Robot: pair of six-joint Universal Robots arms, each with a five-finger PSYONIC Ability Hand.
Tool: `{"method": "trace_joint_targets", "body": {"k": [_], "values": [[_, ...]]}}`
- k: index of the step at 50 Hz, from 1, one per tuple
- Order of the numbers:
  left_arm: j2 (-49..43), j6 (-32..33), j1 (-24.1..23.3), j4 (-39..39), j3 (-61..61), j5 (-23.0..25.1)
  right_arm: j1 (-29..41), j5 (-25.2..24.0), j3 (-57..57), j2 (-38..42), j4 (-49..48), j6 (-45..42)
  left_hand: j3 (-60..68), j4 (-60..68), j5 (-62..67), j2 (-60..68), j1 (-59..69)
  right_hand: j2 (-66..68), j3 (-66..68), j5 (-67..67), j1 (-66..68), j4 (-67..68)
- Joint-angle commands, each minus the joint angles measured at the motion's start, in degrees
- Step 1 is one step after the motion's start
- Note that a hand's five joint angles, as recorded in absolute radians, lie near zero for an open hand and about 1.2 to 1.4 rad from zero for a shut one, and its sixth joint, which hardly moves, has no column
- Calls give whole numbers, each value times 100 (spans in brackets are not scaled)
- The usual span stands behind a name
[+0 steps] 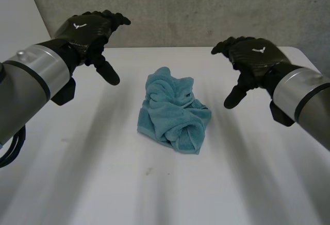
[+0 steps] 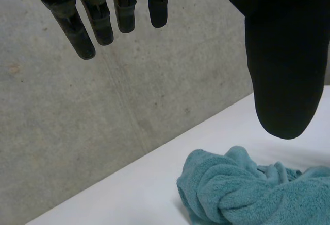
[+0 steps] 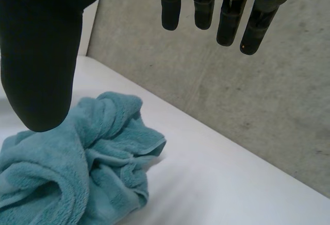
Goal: Fold the laundry
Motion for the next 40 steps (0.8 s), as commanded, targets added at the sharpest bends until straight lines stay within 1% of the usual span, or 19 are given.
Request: {"method": "trace_joint_targets", "body": {"k": [1,5,11,12,15,17,20,24,27,28,31,32,35,36,39,40], "values": [[-252,-14,-52,124,-22,-1,52,-9,207,298,-467,-32,-243,-191,-270,-187,-113,-290,-206,-332,-188,-328],[-542,-23,-97,370,-127,-1,52,0,427,535,-933,-23,-222,-169,-249,-165,-92,-290,-206,-332,-188,-328],[-1008,4,-395,958,-373,25,52,0,541,879,-1250,12,-104,-52,-131,-48,26,-290,-206,-332,-188,-328],[-1069,4,-456,1029,-417,25,43,-17,541,1218,-1328,47,-104,-51,-131,-47,26,-290,-206,-332,-188,-328],[-1211,-5,-562,1196,-479,25,34,26,480,1484,-1320,21,-87,-35,-114,-31,43,-290,-206,-332,-188,-328],[-1621,4,-798,1598,-601,25,-19,-9,453,1704,-1338,21,-70,-18,-97,-14,60,-290,-206,-332,-188,-328],[-2008,21,-1027,1915,-611,16,-36,44,418,1871,-1364,38,-70,-18,-97,-14,60,-290,-206,-332,-188,-328],[-2404,30,-1238,2276,-550,7,-54,61,357,1942,-1364,30,-21,32,-47,36,109,-290,-206,-332,-188,-328],[-2607,21,-1301,2540,-479,7,-89,61,339,1968,-1364,21,97,150,70,154,227,-290,-206,-332,-188,-328],[-2782,21,-1335,2733,-418,-1,-115,70,339,1960,-1373,21,331,384,304,388,461,-290,-206,-332,-188,-328],[-3038,65,-1415,2980,-295,-36,-211,88,322,1977,-1364,21,1288,1341,1261,1345,1418,-290,-206,-332,-188,-328],[-3178,117,-1450,3085,-216,-45,-221,105,321,1995,-1364,21,2208,2261,2181,2265,2338,-290,-206,-332,-188,-328],[-3372,258,-1468,3130,-75,-45,-230,158,304,2056,-1364,12,3391,3444,3364,3448,3521,-290,-206,-332,-188,-328],[-3468,389,-1468,3130,-5,-45,-221,176,295,2065,-1364,3,4211,4263,4184,4267,4341,-290,-206,-332,-188,-328],[-3522,609,-1476,3130,39,-71,-212,237,286,2083,-1364,3,5962,6015,5936,6019,6092,-290,-206,-332,-188,-328],[-3505,741,-1476,3130,31,-133,-203,263,286,2091,-1364,3,6749,6801,6722,6805,6879,-290,-206,-332,-188,-328]]}}
